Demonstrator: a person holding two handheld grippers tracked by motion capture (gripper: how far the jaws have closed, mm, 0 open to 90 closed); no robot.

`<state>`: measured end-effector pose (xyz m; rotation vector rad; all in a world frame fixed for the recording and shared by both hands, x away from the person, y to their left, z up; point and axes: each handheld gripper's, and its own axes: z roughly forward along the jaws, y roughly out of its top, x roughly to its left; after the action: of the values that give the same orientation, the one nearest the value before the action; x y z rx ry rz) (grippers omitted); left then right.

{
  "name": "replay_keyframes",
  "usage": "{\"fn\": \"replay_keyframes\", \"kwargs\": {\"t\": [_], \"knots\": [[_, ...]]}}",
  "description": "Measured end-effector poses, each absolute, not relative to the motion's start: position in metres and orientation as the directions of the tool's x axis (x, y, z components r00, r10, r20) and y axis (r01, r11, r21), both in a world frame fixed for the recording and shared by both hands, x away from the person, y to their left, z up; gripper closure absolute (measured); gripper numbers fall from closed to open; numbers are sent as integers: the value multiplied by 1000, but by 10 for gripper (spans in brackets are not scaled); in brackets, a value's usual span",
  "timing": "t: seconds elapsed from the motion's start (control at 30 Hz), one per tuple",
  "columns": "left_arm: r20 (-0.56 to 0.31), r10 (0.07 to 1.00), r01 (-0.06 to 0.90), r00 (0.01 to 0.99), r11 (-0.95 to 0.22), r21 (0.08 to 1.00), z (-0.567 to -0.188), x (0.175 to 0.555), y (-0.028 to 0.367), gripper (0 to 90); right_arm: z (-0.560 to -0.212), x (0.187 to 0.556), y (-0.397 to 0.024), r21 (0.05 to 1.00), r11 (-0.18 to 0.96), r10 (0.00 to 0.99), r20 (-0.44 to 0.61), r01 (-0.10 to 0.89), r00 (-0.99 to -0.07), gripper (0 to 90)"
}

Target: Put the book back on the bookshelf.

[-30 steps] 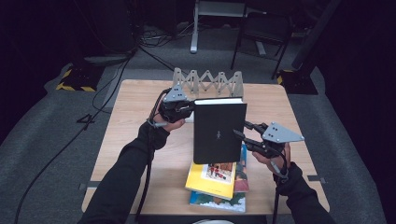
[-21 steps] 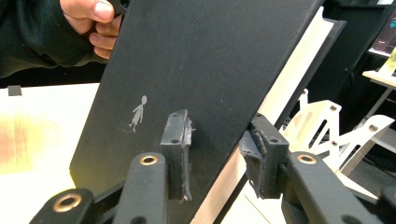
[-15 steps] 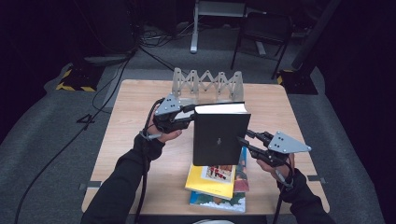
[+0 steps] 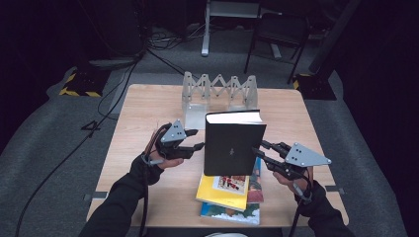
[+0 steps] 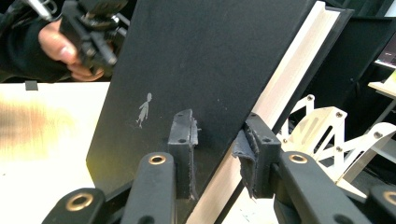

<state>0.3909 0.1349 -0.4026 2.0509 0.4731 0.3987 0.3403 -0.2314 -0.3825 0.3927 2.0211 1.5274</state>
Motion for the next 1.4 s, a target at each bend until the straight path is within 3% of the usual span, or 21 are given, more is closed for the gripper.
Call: {"fn": "replay_keyframes", "kwargs": {"t": [0.23,0.53,0.67,1.1,1.4], "knots": [[47,417,198,908,-524,828,-422,371,137,418,-382,339,-231,945,308,545,-269,-109,-794,681],[-48,381,258,923,-523,813,-441,360,120,257,-383,337,-231,943,310,545,-278,-118,-791,680],[-80,390,282,917,-494,822,-444,362,113,257,-383,336,-231,943,310,545,-281,-121,-790,681],[-65,372,247,926,-468,849,-437,367,85,256,-382,334,-231,938,319,535,-296,-135,-791,679],[-66,379,223,923,-387,895,-421,376,77,274,-382,332,-231,937,320,532,-302,-142,-791,678]]}}
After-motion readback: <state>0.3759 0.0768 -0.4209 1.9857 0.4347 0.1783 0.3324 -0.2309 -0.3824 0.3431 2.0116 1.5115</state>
